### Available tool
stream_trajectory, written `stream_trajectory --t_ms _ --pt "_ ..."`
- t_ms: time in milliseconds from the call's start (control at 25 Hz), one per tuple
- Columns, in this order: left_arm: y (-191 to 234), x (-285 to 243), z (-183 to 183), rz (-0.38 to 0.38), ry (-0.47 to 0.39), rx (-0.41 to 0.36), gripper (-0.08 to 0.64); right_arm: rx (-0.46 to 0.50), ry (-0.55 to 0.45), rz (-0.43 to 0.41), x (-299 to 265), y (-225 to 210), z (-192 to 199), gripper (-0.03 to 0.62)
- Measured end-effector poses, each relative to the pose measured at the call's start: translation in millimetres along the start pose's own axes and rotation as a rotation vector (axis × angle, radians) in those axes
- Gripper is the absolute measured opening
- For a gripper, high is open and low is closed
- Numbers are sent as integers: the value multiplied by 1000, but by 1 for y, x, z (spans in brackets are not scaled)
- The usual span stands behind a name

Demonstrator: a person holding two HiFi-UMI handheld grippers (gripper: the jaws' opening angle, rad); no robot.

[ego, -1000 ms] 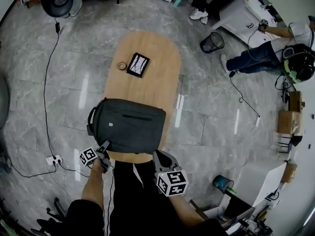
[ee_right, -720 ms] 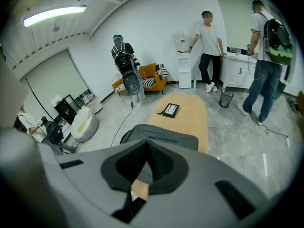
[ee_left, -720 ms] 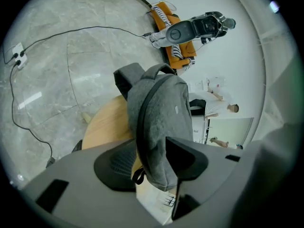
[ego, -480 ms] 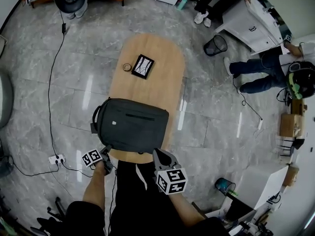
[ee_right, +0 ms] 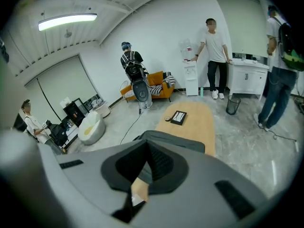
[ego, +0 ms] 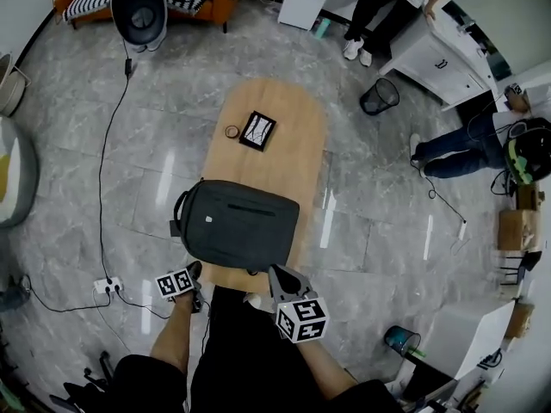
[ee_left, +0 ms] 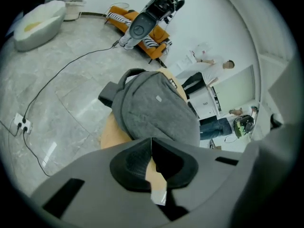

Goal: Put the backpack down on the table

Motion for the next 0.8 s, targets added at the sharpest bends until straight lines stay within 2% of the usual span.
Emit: stream_trajectory --t_ms 200,400,600,800 --pt "-28 16 2 2 -40 -129 20 13 -46 -3 22 5 12 11" --pt "-67 47 19 -14 -65 -259 20 -20 -87 22 56 13 44 11" --pt "-135 88 42 68 -122 -433 20 -43 -137 47 89 17 68 9" --pt "-197 132 54 129 -205 -631 20 6 -241 64 119 24 66 9"
Point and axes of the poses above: the fingertips, and each gripper's own axes: x backward along the fingers, y to its left, z out of its underside, the point moved 7 cm from there along x, backward along the fingers, and after that the axes turned 4 degrees about -y, right-handed, at the moved point
